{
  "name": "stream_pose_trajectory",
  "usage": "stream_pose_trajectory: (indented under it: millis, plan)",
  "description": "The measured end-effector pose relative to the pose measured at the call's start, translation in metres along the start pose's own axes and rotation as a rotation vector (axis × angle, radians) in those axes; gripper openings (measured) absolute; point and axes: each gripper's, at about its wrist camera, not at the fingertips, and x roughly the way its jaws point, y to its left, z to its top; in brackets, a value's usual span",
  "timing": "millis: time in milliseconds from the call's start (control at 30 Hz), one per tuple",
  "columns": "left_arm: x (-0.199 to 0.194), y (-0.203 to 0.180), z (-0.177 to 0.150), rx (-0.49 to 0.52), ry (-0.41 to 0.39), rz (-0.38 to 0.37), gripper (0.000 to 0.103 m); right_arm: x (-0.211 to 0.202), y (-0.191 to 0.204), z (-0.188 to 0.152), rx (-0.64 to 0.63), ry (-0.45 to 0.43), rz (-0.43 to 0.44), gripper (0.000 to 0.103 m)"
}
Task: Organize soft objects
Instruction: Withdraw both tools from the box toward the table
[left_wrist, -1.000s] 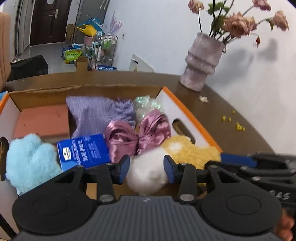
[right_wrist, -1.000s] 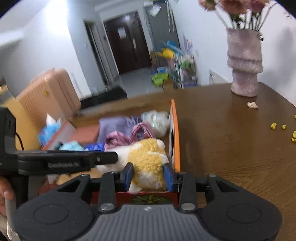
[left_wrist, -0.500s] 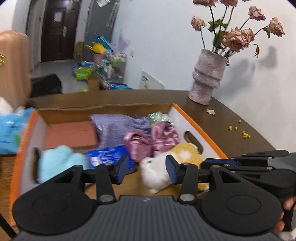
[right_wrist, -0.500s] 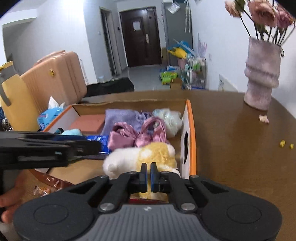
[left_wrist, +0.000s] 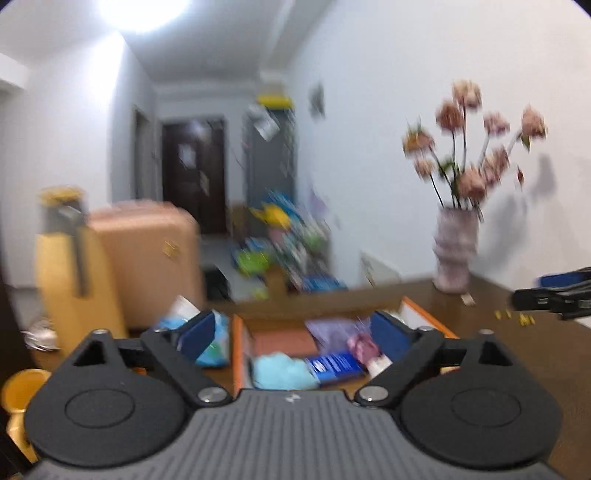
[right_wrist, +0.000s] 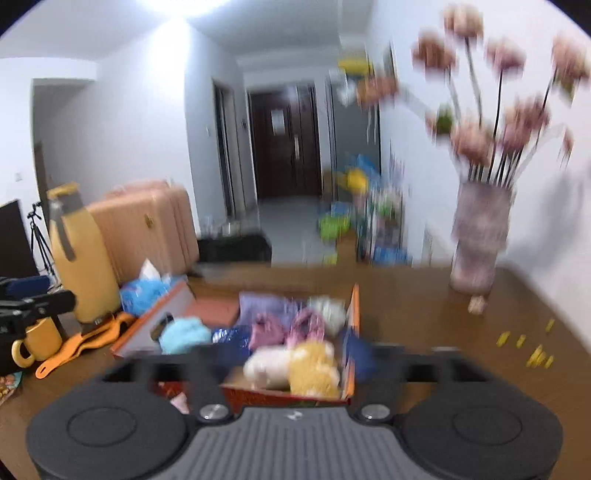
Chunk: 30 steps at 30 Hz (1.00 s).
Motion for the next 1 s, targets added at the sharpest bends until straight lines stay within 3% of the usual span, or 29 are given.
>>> stream_pose_trajectory:
  millis: [67, 133, 300, 533, 767, 900, 1000]
  plan:
    - [-0.032, -0.003, -0.009, 0.009, -0.062, 0.036, 0.103, -0.032, 0.011, -0.012, -0.069, -0.129, -0.030, 0.101]
    - [-0.058, -0.007, -0.019, 0.010, -0.104, 0.060, 0.103, -0.054, 0.021, -0.022, -0.115, -0.195, -0.038, 0.101]
    - [-0.099, -0.018, -0.034, 0.010, -0.113, 0.060, 0.103, -0.089, 0.041, -0.049, -0.148, -0.241, -0.015, 0.102]
    - [-0.140, -0.026, -0.062, 0.019, -0.145, 0.098, 0.103, -0.123, 0.066, -0.086, -0.175, -0.243, -0.023, 0.102]
    - [-0.173, -0.031, -0.128, -0.003, -0.021, 0.077, 0.103, -0.172, 0.088, -0.160, -0.163, -0.189, 0.064, 0.102]
    - [-0.164, -0.027, -0.136, 0.002, 0.024, 0.101, 0.103, -0.176, 0.094, -0.189, -0.159, -0.119, 0.141, 0.102]
    - [-0.155, -0.023, -0.133, -0.017, 0.025, 0.096, 0.103, -0.171, 0.097, -0.189, -0.182, -0.108, 0.129, 0.102]
